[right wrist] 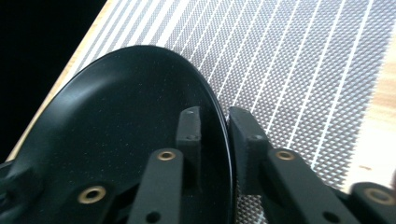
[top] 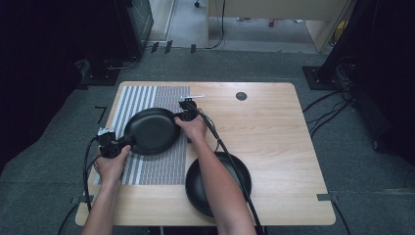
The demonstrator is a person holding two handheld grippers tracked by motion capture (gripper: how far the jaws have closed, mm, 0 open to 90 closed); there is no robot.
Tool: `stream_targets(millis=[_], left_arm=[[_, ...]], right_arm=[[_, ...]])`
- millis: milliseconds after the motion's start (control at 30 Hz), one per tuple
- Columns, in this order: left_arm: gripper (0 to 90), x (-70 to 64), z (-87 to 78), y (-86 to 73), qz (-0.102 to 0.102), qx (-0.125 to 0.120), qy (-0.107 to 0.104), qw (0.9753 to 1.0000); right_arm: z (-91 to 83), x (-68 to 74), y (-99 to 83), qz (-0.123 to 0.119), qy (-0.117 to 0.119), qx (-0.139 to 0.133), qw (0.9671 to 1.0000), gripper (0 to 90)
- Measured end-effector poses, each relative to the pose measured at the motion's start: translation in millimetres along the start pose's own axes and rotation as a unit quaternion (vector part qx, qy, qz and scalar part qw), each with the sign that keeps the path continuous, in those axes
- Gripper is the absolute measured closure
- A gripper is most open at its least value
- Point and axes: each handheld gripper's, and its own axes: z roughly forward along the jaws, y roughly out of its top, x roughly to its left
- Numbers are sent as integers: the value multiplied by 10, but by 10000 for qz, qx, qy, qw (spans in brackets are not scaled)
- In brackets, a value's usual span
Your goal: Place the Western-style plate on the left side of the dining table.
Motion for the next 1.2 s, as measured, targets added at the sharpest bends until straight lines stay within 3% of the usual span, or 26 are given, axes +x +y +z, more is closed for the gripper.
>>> stream_targets(millis=[100,167,233,300,367,533,600,667,933,1200], left_arm=[[325,-52,-25,-8,208,-7,283,9994],[272,-57,-48,-16,285,75,460,9985],[181,-35,-75,-22,222,188,532,9982],[136,-8,-127,-31,134,187,518,9984],[118,3,-210,-41,158,116,489,9986],[84,-37,-382,-80,242,-21,279,9993],[83,-68,-458,-118,306,-27,254,9992],[83,-84,-510,-146,341,-34,253,9991],[83,-150,-805,-313,382,-53,238,9990],[75,-198,-1054,-527,469,-114,279,9984]], right_arm=[[-54,42,26,-121,-245,-169,9995,613],[-102,49,45,-296,-404,-249,9984,571],[-175,53,55,-589,-554,-300,9963,543],[-265,44,53,-621,-562,-400,9957,474],[-356,10,51,-597,-538,-448,9958,402],[-610,-83,30,-704,-549,-369,9953,342],[-748,-128,-4,-660,-404,-437,9960,303],[-848,-151,-47,-784,-382,-393,9954,280],[-1262,-207,-239,-1093,-660,-548,9903,265],[-1592,-384,-503,-1053,-713,-583,9902,260]])
